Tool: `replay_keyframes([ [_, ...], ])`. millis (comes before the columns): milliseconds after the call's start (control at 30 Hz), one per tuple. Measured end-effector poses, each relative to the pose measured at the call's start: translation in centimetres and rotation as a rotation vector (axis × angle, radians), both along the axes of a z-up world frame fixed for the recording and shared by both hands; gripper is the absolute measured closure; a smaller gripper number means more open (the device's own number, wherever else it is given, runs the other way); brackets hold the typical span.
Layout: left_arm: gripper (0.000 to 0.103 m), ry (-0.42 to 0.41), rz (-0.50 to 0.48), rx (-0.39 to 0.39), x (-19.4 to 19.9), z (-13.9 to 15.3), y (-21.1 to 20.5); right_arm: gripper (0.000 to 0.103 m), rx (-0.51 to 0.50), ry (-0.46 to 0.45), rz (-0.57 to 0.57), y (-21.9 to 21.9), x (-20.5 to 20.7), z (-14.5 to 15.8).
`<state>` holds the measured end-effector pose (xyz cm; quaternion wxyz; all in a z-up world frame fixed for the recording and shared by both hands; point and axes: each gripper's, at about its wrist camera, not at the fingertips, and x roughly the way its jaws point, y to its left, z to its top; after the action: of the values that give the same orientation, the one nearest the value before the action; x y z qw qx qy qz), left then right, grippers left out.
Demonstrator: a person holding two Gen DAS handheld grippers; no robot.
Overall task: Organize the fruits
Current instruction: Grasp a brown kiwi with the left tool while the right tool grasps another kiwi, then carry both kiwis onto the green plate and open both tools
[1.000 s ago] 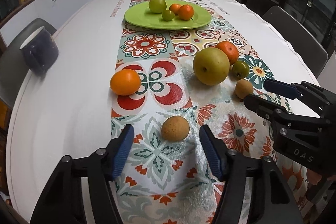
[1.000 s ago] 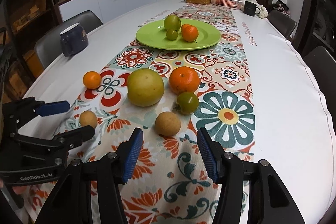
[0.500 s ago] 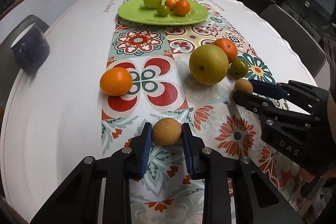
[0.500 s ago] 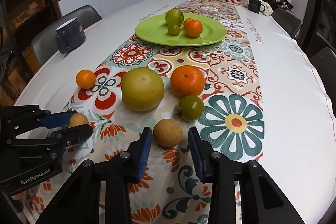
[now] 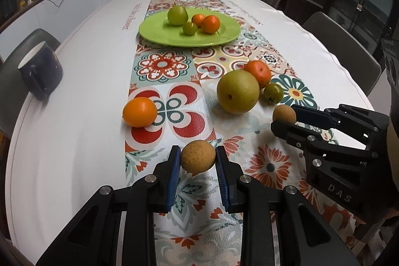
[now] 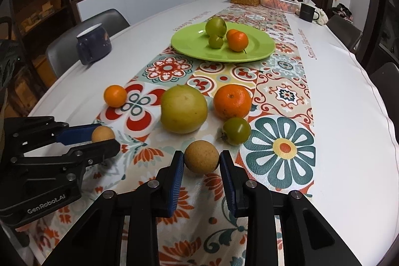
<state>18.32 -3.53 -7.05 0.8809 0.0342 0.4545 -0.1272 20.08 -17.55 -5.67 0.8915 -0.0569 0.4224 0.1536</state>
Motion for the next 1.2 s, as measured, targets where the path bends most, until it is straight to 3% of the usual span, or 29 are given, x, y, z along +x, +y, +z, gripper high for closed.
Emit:
replay_keyframes([
  [700, 0.075, -0.119, -0.002, -0.017, -2.0, 4.3, 0.0, 0.072, 0.047, -0.105, 0.012, 0.0, -2.5, 4.4],
  [1200, 0.075, -0.215, 0.008, -0.026, -0.4, 7.9, 0.0, 0.072, 0.059, -0.205, 0.012, -0.2, -1.1, 7.9],
])
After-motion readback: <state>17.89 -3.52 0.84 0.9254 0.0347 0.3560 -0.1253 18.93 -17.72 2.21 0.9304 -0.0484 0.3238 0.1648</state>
